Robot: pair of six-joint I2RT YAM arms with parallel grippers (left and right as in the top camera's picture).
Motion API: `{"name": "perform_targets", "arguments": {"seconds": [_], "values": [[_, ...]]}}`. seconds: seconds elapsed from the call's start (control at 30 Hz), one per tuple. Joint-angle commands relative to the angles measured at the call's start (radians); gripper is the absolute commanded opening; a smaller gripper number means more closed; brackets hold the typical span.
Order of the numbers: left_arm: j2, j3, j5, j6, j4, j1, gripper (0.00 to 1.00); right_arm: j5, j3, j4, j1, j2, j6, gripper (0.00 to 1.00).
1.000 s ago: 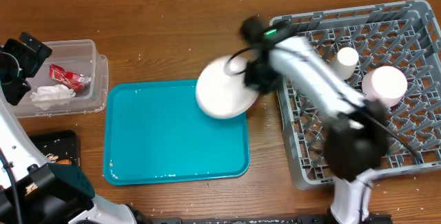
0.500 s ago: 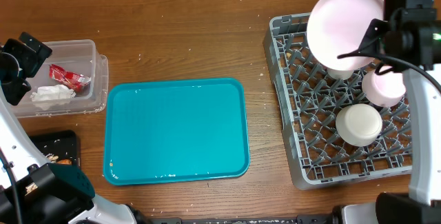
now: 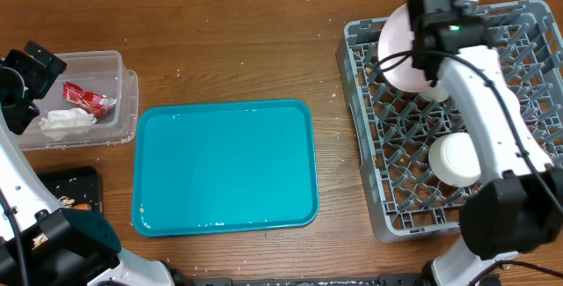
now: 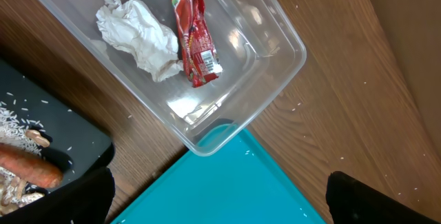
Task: Sort waste into correct bins and load items into the dishwasher
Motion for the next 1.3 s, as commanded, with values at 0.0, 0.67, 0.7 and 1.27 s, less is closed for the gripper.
{"name": "perform_targets", "arguments": {"seconds": [0.0,0.67,0.7,1.27], "values": [[-0.001,-0.002,0.005,-0.014,0.0,-0.004,1.0,0.095,-0.001,0.01,0.024,0.022,0.0,0.04],[-0.001,-0.002,0.005,-0.014,0.0,-0.004,1.0,-0.585,0.562,-0.5,0.111,-0.099,0.114,1.0],[-0.001,-0.002,0.005,-0.014,0.0,-0.004,1.0,-0.579,0.57,-0.518,0.111,-0.14,0.113,1.0],[-0.001,-0.002,0.005,-0.014,0.001,-0.004,1.0,-0.773,0.525,-0.568,0.111,-0.611,0.083,1.0]]}}
